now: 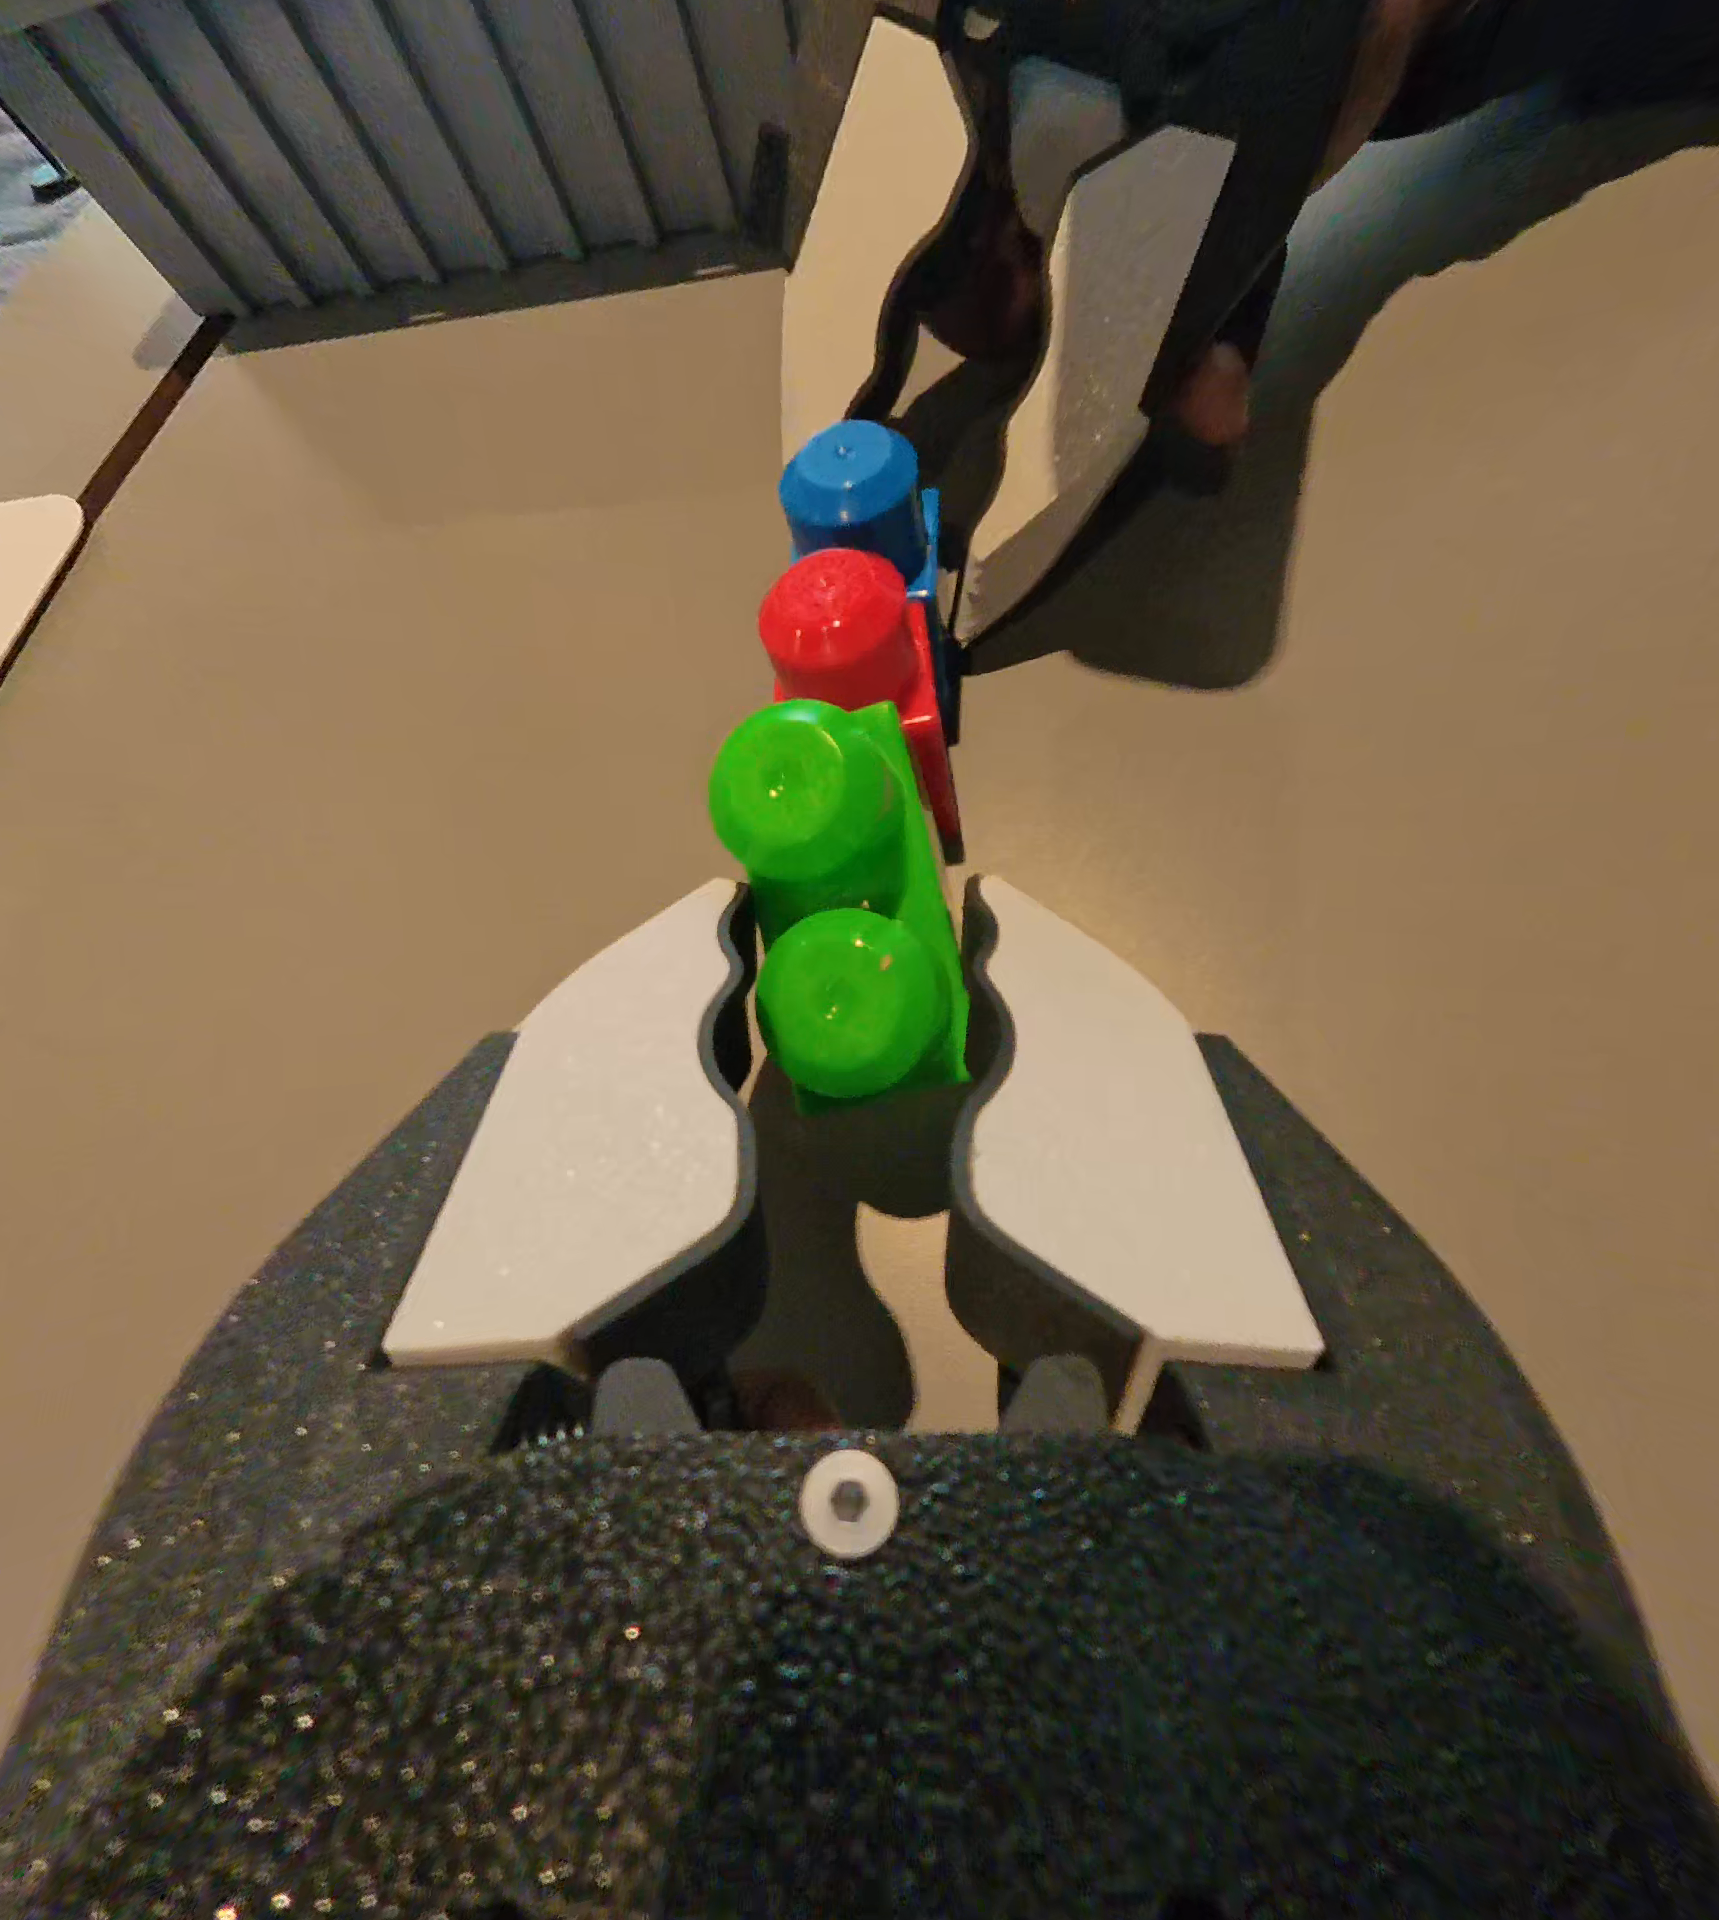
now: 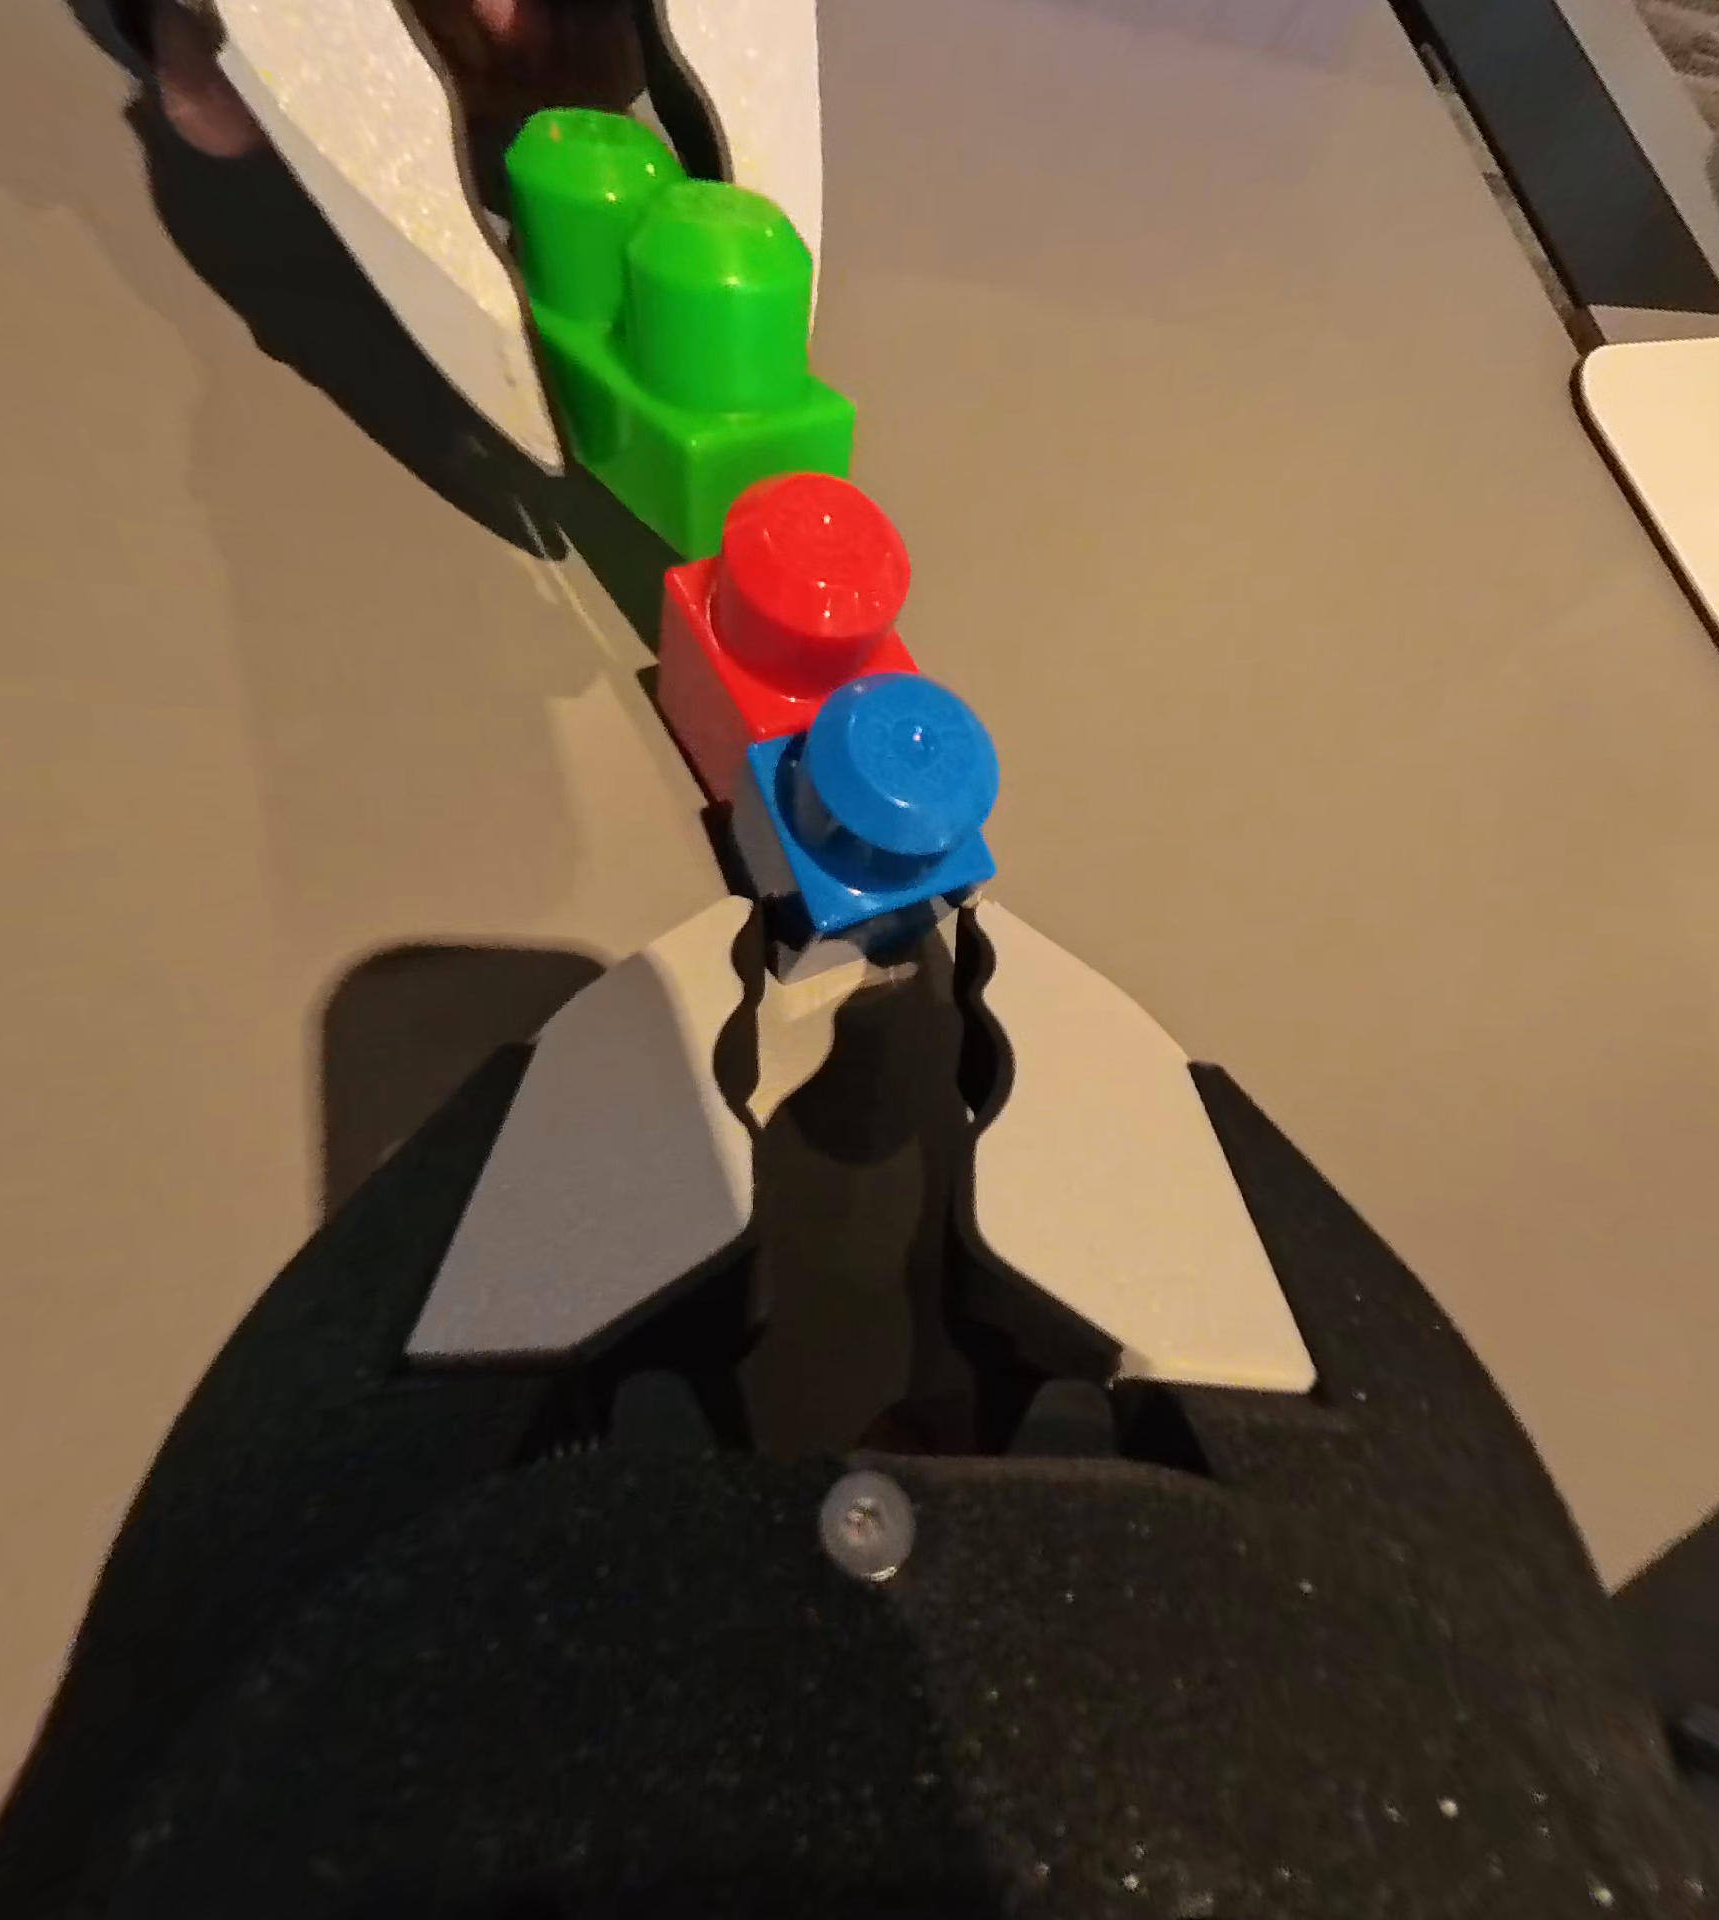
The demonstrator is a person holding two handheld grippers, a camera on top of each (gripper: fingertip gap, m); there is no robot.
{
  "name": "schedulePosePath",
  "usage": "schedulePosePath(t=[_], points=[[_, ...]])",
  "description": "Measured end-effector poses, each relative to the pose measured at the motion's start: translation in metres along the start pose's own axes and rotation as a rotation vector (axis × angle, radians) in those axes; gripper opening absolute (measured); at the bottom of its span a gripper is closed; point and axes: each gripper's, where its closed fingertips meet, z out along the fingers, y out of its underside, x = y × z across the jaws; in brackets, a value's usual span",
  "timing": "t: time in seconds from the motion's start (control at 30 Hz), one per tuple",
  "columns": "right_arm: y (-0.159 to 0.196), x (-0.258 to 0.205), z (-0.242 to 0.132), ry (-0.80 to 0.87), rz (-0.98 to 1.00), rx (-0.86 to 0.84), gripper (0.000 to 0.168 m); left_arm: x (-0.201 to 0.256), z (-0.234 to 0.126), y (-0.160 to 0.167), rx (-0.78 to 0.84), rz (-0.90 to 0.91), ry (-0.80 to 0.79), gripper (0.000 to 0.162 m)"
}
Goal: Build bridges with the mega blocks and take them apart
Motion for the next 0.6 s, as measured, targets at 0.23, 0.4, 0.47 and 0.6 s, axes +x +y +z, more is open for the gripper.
schedulePosePath(t=[0.23,0.4,0.47,0.6], points=[[-0.0021,-0.0018,0.0011,0.015,-0.007,-0.003,0.035,-0.0015,0.0006,0.0029,-0.014,0.002,-0.006,0.037],[-0.0019,-0.0003,0.0017,0.02,0.005,-0.006,0.035,-0.005,0.0024,0.0052,-0.021,0.02,-0.019,0.036],[-0.0019,0.0,0.0019,0.022,0.008,-0.007,0.035,-0.0054,0.0022,0.006,-0.025,0.014,-0.016,0.036],[-0.0013,-0.0017,0.0015,0.008,0.008,-0.007,0.035,-0.0083,-0.0027,0.0084,-0.027,0.005,-0.021,0.036]])
